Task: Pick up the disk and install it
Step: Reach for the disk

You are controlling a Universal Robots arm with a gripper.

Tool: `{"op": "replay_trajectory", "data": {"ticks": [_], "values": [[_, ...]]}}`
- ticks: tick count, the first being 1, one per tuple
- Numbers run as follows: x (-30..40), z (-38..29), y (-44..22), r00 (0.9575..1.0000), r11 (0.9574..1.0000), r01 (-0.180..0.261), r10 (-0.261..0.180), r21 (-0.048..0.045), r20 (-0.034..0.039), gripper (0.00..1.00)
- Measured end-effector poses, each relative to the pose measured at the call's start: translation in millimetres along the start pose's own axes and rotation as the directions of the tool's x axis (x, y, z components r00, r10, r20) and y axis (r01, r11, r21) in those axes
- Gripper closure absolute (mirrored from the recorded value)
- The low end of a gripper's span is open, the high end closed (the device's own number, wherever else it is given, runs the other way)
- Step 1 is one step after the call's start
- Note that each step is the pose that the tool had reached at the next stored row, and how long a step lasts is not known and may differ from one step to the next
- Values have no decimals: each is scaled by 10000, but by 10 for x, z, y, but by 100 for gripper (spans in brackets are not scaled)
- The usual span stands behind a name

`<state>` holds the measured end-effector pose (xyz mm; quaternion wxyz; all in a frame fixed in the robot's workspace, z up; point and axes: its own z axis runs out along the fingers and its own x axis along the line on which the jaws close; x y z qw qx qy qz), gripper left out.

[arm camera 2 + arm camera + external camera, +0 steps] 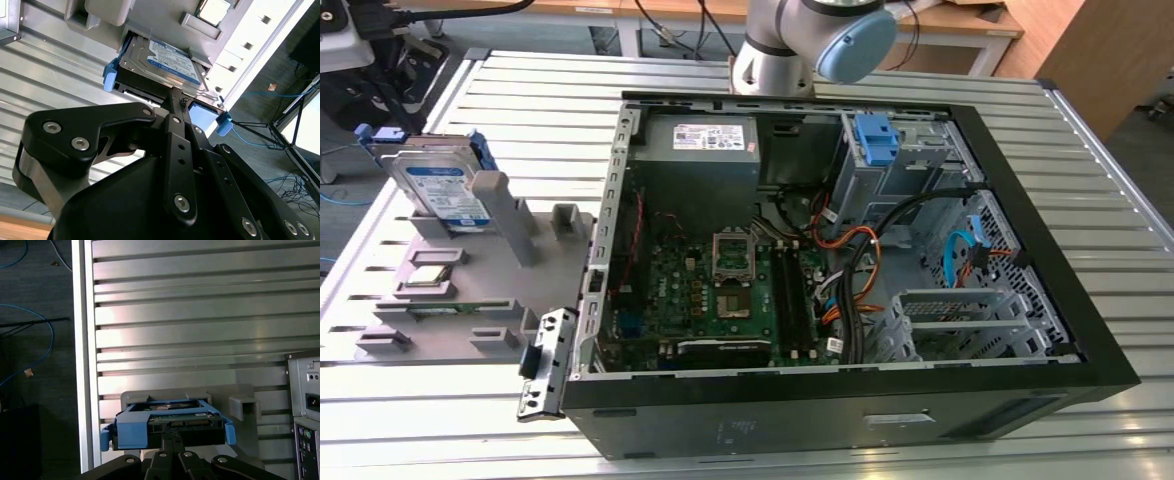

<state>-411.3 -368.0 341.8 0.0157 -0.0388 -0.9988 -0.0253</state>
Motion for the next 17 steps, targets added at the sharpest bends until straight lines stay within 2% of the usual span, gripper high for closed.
{"op": "replay_trajectory", "data": {"ticks": [17], "values": [[2,-63,3,10000,10000,0,0,-1,2,89]]}}
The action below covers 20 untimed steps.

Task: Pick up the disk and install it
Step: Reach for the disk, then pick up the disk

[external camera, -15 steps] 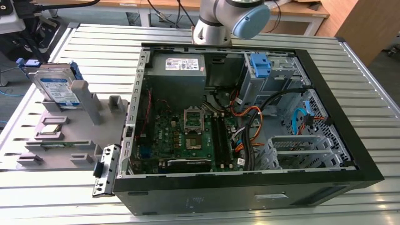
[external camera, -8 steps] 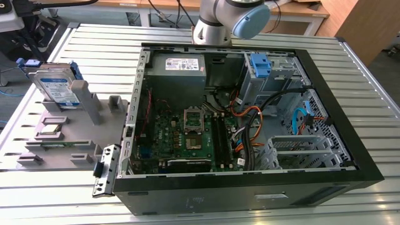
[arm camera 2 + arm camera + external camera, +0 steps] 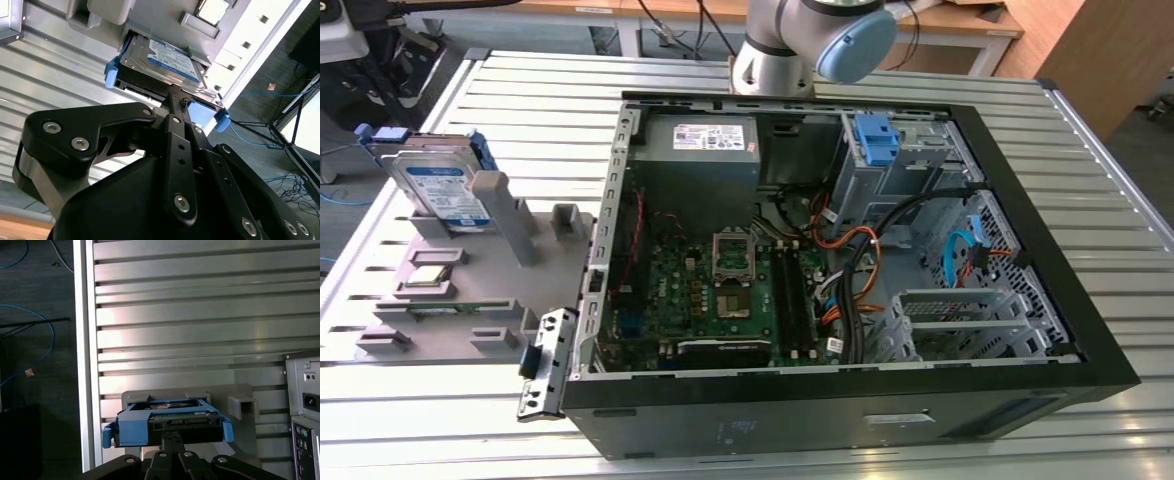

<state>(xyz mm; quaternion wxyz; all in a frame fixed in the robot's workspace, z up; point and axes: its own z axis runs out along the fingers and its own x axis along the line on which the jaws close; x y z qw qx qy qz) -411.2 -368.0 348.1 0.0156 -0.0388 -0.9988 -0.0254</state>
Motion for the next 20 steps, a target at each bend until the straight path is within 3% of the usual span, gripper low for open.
{"op": "replay_trajectory", "data": {"ticks": [14,20], "values": [[1,-18,1,10000,10000,13,-13,1,-2,89],[0,-17,1,9971,9971,757,-757,25,-40,89]]}}
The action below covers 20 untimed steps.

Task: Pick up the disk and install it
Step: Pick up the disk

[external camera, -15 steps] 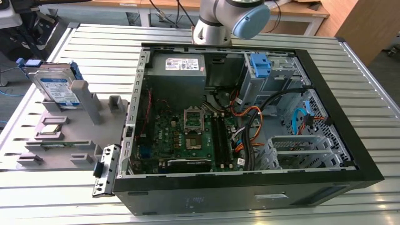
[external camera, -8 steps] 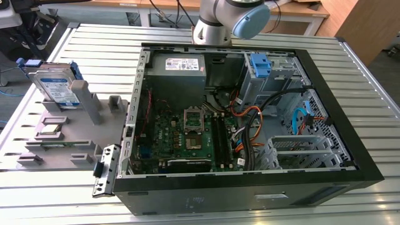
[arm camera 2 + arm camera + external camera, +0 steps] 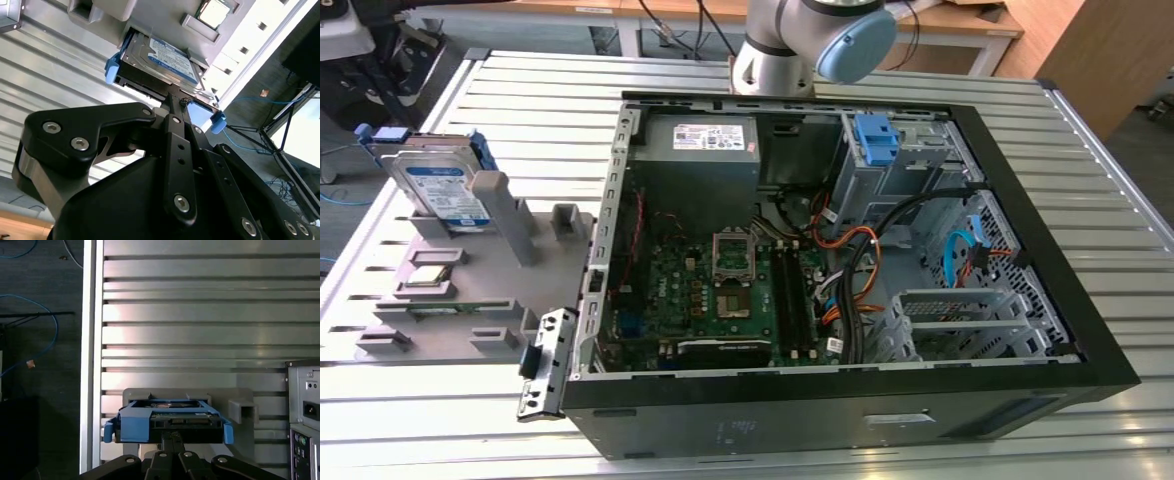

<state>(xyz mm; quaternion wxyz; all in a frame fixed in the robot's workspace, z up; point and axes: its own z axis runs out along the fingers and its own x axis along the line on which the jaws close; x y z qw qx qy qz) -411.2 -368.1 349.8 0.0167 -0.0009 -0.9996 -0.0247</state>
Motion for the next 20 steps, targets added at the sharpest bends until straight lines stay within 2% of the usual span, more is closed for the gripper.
{"op": "replay_trajectory", "data": {"ticks": [4,10,12,16,20], "values": [[1,1,0,9979,9979,651,-651,21,-34,89],[0,1,1,9977,9977,673,-673,15,-34,89],[0,2,1,9964,9964,852,-852,11,-42,89],[0,4,0,9877,9877,1563,-1563,30,-80,89],[0,5,0,9739,9740,2267,-2266,47,-119,89]]}}
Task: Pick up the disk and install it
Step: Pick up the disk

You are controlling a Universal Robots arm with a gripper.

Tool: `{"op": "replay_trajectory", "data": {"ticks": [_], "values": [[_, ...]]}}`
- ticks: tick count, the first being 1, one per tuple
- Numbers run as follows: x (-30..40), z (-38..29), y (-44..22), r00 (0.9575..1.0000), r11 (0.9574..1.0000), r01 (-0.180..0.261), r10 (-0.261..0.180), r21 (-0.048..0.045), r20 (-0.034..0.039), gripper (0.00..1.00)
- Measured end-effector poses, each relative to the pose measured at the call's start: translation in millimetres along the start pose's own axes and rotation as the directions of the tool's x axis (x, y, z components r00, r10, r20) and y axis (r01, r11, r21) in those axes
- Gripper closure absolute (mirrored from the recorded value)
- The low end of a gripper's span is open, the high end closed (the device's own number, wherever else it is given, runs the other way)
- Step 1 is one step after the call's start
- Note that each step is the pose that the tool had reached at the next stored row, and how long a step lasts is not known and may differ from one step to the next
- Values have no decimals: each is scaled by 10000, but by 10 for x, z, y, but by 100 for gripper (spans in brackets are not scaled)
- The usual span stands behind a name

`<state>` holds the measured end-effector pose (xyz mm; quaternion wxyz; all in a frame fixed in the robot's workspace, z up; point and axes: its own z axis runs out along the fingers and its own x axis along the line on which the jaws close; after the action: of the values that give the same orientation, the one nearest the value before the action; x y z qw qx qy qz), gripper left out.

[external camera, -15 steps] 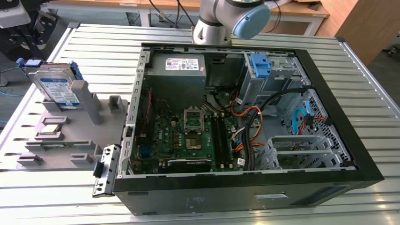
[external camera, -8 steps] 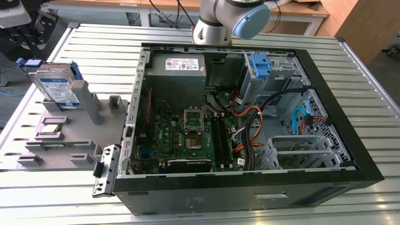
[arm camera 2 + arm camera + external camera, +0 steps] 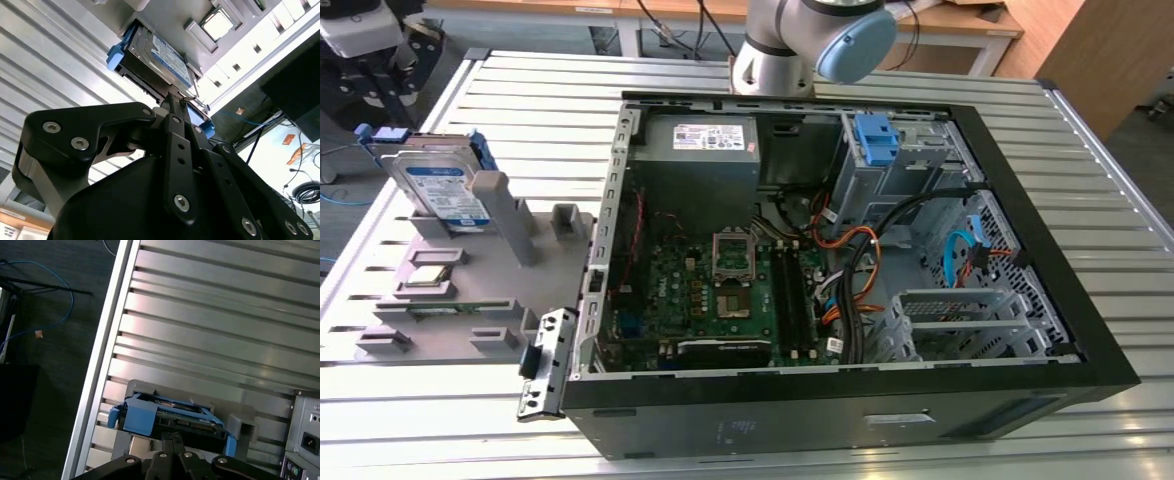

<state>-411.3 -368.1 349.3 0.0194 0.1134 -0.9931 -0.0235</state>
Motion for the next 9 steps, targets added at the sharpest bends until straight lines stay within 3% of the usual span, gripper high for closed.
{"op": "replay_trajectory", "data": {"ticks": [5,9], "values": [[0,2,0,9959,9959,906,-906,28,-47,89],[0,3,0,9868,9868,1616,-1615,47,-87,89]]}}
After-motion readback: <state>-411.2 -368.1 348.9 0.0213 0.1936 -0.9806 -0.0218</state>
